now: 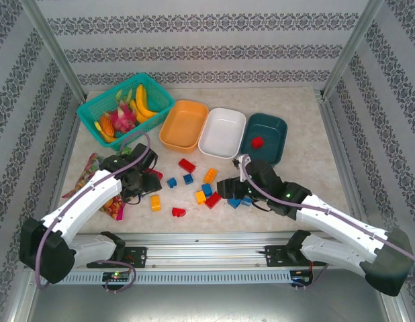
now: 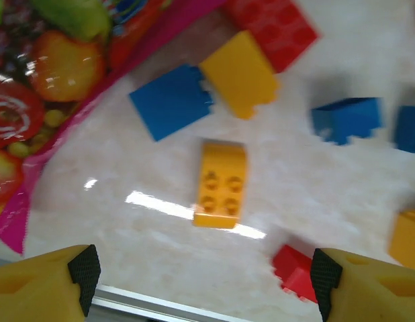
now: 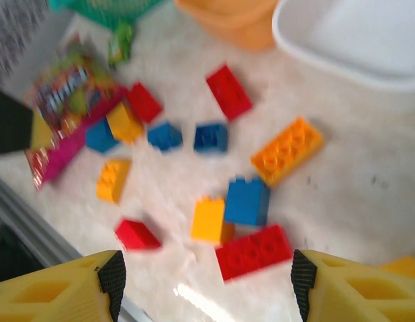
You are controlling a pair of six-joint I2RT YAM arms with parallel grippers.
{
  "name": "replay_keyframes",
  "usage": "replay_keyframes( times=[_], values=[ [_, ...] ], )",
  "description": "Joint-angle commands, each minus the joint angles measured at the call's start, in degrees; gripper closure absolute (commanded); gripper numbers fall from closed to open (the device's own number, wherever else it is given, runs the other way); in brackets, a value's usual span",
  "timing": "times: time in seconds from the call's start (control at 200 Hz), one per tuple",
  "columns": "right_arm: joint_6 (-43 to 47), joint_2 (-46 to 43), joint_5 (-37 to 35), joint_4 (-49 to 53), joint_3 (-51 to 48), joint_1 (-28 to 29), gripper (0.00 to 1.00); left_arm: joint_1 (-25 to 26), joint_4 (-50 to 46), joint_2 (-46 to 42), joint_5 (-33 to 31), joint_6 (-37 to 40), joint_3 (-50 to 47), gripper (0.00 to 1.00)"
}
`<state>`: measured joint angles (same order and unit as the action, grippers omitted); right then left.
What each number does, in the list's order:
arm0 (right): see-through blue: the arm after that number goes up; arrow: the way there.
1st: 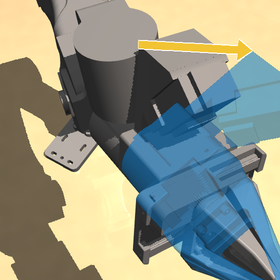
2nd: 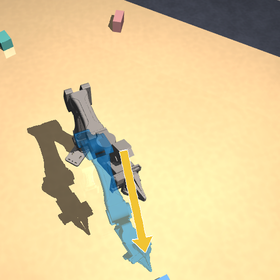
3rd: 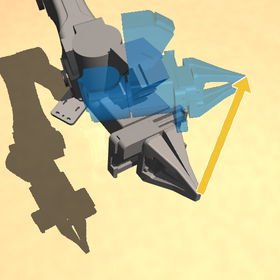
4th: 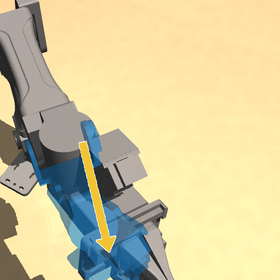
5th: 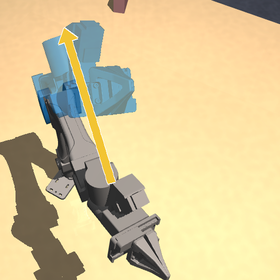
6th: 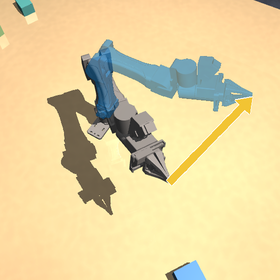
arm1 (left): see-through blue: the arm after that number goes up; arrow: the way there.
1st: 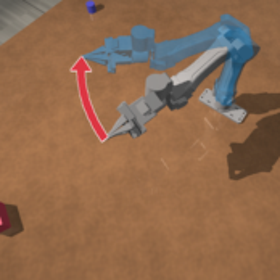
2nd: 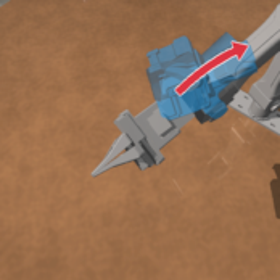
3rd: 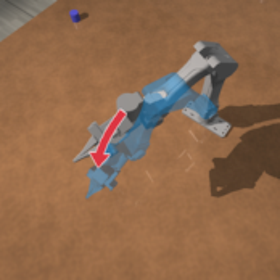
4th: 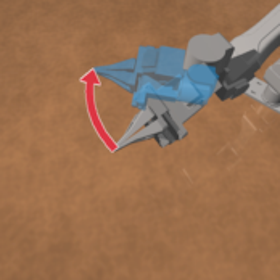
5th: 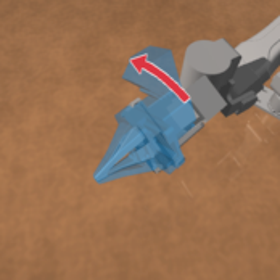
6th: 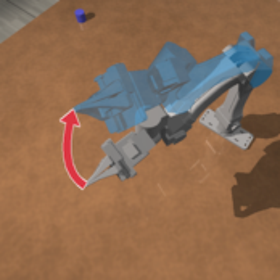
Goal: Sort the legos into containers by color
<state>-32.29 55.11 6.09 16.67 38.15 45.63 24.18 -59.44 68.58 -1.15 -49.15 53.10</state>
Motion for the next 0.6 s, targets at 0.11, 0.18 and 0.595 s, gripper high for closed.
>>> replay_keyframes(
  times=[0.11, 0.18, 0.595],
  values=[
    [0.96, 1.64, 1.17, -4.8, 0.01, 0.19, 0.32, -4.96, 3.98, 5.28, -0.24, 9.65, -1.86, 0.16],
    [1.16, 2.56, 1.25, -4.43, 0.47, 0.08, 0.32, -6.31, 6.58, 6.96, 0.85, 12.0, -1.87, 0.16],
    [-0.89, 3.05, 0.11, -3.74, 0.2, -0.6, 0.32, -11.28, 12.19, 11.89, 5.37, 5.49, -3.85, 0.3]
  ],
)
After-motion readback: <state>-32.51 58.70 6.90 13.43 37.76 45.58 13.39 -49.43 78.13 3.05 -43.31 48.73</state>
